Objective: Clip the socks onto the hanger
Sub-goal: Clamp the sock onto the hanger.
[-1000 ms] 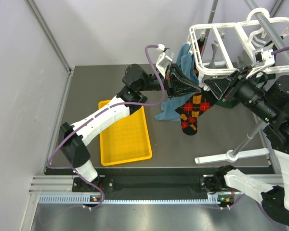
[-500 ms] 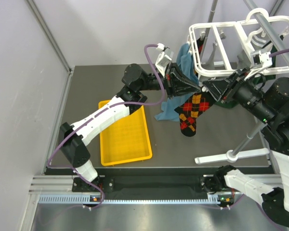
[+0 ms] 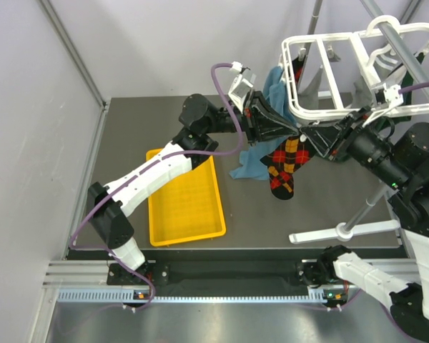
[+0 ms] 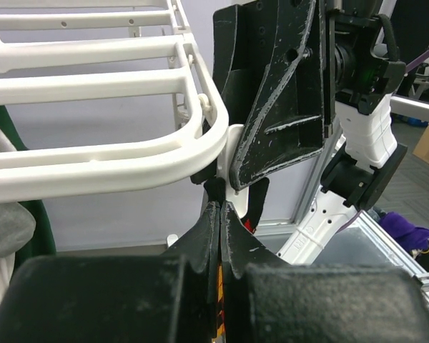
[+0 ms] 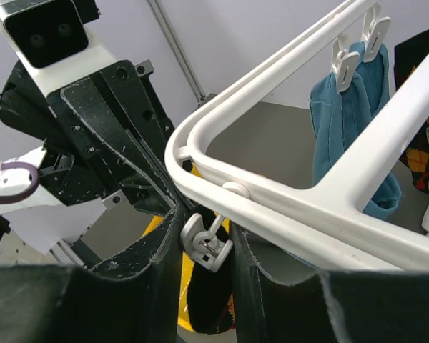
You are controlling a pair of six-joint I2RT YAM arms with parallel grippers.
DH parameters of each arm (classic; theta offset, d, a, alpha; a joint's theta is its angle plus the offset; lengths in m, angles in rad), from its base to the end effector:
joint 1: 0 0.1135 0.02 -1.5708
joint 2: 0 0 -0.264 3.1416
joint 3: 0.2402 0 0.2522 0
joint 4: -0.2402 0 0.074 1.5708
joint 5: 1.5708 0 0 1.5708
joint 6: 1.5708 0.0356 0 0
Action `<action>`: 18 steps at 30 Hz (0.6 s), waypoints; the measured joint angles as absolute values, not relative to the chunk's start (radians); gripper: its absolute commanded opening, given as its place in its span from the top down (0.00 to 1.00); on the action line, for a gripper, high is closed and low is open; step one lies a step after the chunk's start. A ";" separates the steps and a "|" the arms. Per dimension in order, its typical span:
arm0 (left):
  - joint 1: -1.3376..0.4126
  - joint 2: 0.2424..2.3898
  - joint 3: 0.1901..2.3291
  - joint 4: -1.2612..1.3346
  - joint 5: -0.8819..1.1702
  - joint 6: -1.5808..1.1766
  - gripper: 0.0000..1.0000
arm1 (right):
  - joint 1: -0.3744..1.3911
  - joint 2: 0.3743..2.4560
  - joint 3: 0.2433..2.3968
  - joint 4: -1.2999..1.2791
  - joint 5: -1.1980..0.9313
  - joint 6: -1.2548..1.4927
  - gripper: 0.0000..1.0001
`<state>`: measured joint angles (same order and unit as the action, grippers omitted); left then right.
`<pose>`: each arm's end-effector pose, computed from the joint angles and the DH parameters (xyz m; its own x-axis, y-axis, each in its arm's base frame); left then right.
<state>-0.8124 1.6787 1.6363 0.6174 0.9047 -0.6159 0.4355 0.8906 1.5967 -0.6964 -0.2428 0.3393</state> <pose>0.2385 -0.2924 0.4777 -0.2160 -0.2911 -0.9320 0.9526 -0.2722 -0.1358 0.0961 0.0542 0.5244 -0.2005 0.2630 -0.9437 -0.5946 0.7329 0.3306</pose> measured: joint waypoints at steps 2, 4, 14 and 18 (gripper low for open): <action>-0.812 1.679 1.637 0.624 0.905 -0.623 1.00 | 0.435 0.891 1.597 -0.696 -0.245 0.338 0.98; -0.812 1.679 1.637 0.631 0.905 -0.632 1.00 | 0.435 0.888 1.597 -0.695 -0.249 0.336 0.93; -0.812 1.715 1.645 0.700 0.896 -0.711 1.00 | 0.436 0.876 1.598 -0.723 -0.275 0.347 0.44; -0.813 1.728 1.652 0.700 0.873 -0.726 0.98 | 0.436 0.875 1.598 -0.785 -0.289 0.355 0.24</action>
<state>-0.8127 1.7283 1.6520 0.7002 0.8726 -0.7258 0.4362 0.8745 1.5982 -0.7849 -0.2886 0.3550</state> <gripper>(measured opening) 0.019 0.695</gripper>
